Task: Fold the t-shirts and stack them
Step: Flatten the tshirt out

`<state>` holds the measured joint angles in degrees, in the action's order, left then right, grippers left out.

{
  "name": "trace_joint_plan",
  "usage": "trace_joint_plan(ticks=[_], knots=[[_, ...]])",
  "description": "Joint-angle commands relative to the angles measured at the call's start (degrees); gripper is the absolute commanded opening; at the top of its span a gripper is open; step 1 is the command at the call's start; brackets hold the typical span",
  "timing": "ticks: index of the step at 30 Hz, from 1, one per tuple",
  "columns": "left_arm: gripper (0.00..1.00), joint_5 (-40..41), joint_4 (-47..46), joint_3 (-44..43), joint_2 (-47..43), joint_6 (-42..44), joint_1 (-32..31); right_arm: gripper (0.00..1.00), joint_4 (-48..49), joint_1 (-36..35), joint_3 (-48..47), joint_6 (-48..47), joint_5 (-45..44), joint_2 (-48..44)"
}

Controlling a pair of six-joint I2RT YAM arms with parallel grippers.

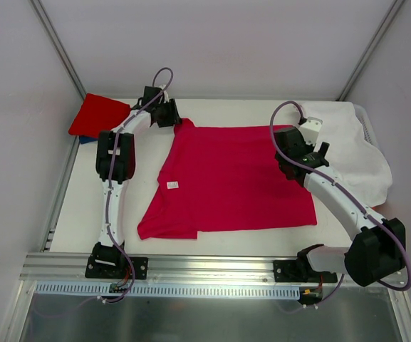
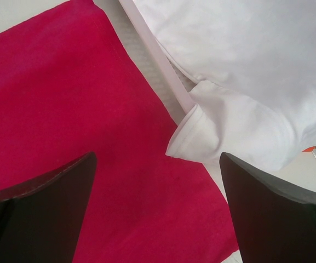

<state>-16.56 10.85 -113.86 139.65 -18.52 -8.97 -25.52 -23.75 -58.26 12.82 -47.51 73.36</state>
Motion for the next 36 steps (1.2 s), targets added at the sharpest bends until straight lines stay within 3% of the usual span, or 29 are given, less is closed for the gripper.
trace_joint_plan(ticks=[1, 6, 9, 13, 21, 27, 33, 36], knots=[[0.47, -3.4, 0.9, -2.1, 0.0, -0.3, -1.8, 1.0, 1.2, -0.2, -0.3, -0.3, -1.0, -0.1], [0.45, -3.7, 1.1, -2.2, 0.1, -0.5, -2.7, 0.99, 1.2, -0.2, -0.1, -0.3, -1.4, -0.5], [0.34, -3.7, 1.1, -2.4, 0.4, -0.6, -3.0, 0.99, 1.2, -0.2, -0.1, -0.3, -1.2, -0.5], [0.01, -2.8, 1.5, -2.6, 0.3, -0.7, -3.2, 0.99, 1.2, -0.2, 0.2, -0.3, -1.4, -0.7], [0.0, 5.9, 7.2, -3.6, -4.0, 6.5, -4.7, 0.99, 1.1, -0.2, 0.6, -0.3, -1.2, -1.3], [0.0, 14.6, 16.6, -11.7, -7.1, 16.2, -6.6, 0.99, 1.8, -0.2, 0.7, -0.2, -0.1, -0.8], [0.0, 30.7, 20.4, -15.4, -7.3, 36.0, -12.6, 0.99, 2.0, -0.2, 0.4, 0.2, 1.8, 1.3], [0.0, 38.5, 20.3, -18.5, -2.4, 48.8, -16.6, 0.99, 2.1, -0.2, 0.3, 0.3, 2.3, 1.7]])
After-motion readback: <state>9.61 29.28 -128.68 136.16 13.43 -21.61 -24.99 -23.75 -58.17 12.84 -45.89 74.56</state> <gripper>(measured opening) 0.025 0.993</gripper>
